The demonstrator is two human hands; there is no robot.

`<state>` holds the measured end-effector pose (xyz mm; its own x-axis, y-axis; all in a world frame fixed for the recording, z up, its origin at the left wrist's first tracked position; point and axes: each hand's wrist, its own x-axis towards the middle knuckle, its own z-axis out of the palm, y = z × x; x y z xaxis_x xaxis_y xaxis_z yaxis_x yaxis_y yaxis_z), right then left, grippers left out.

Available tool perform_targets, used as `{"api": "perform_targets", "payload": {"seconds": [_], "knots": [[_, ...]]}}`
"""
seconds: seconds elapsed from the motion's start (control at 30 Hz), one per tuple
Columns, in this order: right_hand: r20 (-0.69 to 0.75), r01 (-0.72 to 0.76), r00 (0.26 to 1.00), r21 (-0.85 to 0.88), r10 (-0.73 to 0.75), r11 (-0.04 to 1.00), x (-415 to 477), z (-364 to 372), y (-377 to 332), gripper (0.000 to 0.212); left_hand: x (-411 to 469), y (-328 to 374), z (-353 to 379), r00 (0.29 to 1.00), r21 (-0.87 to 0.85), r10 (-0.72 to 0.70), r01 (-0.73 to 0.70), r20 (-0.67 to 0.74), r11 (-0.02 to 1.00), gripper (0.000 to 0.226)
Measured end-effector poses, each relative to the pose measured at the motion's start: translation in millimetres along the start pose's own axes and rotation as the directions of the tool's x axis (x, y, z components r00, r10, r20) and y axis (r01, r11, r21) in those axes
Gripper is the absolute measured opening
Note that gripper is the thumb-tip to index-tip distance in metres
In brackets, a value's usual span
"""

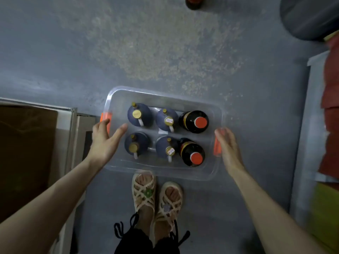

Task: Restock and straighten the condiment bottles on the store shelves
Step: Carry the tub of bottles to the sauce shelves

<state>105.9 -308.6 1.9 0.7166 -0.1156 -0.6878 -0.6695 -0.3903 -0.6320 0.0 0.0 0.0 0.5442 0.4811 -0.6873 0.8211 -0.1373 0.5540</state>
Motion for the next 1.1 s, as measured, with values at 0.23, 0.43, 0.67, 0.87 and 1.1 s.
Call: {"api": "perform_targets", "payload": {"seconds": [0.23, 0.43, 0.67, 0.87, 1.1], "knots": [[0.048, -0.071, 0.996, 0.032, 0.069, 0.997, 24.9, 6.0, 28.0, 0.08, 20.8, -25.6, 9.8, 0.995, 0.113, -0.021, 0.033, -0.102, 0.993, 0.099], [0.014, -0.083, 0.996, 0.006, 0.083, 0.997, 38.8, 14.2, 43.4, 0.078, 44.6, -42.1, 13.3, 0.988, 0.005, -0.088, 0.09, -0.126, 0.996, 0.112], [-0.105, -0.094, 0.99, -0.047, 0.089, 0.994, 24.9, 6.4, 42.3, 0.085, 37.2, -39.4, 2.7, 0.985, 0.166, -0.057, 0.084, -0.164, 0.983, 0.095], [-0.162, -0.056, 0.986, -0.16, 0.029, 0.986, 27.5, 7.6, 41.9, 0.05, 29.3, -29.2, 8.7, 0.973, 0.386, -0.029, 0.119, -0.231, 0.915, 0.064], [-0.178, -0.021, 0.984, -0.037, 0.015, 0.999, 41.9, 18.7, 60.9, 0.03, 55.1, -42.3, 11.0, 0.962, 0.006, -0.056, 0.06, -0.266, 0.998, 0.043]]}}
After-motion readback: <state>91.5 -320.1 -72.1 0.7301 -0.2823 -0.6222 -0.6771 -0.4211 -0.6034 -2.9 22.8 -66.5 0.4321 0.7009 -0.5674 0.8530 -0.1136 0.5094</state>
